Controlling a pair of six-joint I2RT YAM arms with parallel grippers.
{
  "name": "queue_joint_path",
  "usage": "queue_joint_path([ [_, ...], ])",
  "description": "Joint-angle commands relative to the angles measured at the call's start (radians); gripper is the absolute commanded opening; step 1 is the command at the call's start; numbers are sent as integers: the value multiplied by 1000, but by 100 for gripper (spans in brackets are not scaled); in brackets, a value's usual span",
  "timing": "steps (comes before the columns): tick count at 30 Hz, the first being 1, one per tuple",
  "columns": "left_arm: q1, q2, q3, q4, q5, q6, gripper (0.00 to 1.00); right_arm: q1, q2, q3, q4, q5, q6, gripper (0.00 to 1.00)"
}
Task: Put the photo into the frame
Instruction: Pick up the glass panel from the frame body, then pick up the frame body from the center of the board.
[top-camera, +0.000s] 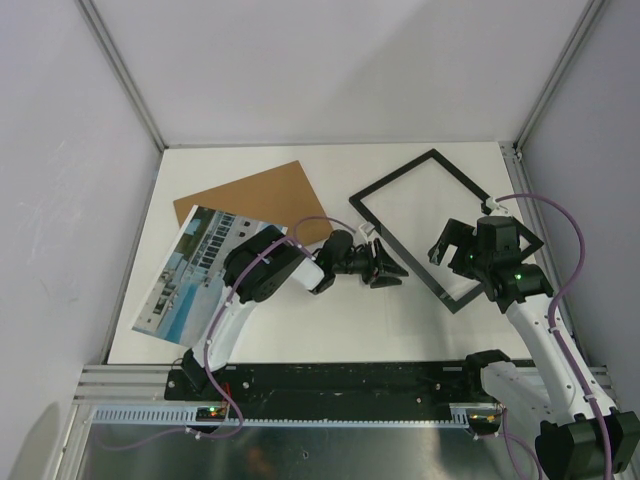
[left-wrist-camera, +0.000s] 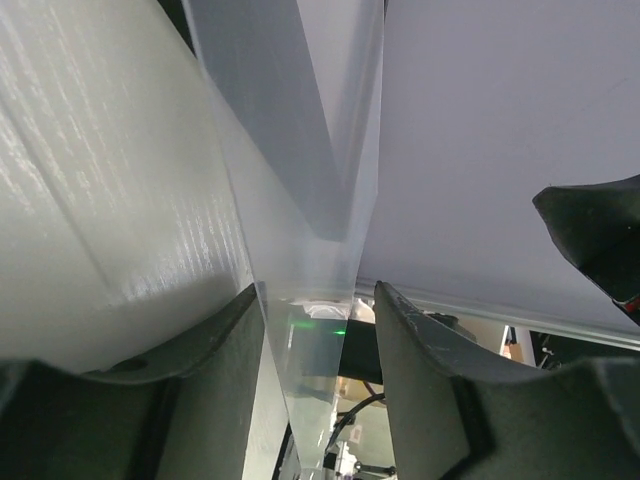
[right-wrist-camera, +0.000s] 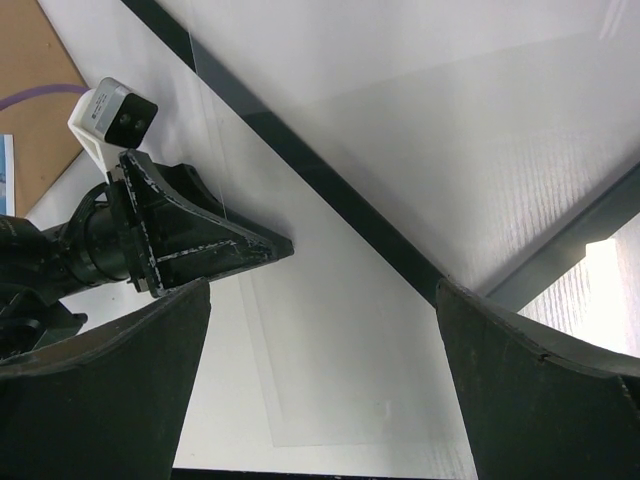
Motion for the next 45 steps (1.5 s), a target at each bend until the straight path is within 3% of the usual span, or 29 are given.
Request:
queue_joint_path([
  [1, -13, 31, 35, 59, 18, -23, 51, -4, -18, 41, 13, -6, 6, 99],
  [8, -18, 47, 51, 95, 27, -39, 30, -3, -19, 41, 8, -5, 5, 99],
  [12, -11, 27, 49, 107, 41, -32, 8, -3, -15, 41, 12, -10, 4, 99],
  [14, 2, -3, 33, 116, 50, -24, 2, -4, -16, 41, 16, -11, 5, 99],
  [27, 216, -387, -250, 111, 157, 86, 0, -3, 44, 47, 102, -36, 25, 99],
  [33, 379, -585, -353, 42, 183, 141, 0, -2, 107, 58, 147, -31, 19, 99],
  [39, 513, -785, -331, -224, 138, 285, 0, 17, 172, 58, 201, 27, -21, 96],
  [45, 598, -972, -249, -646, -148, 467, 0, 58, 265, 58, 284, 60, -75, 94],
])
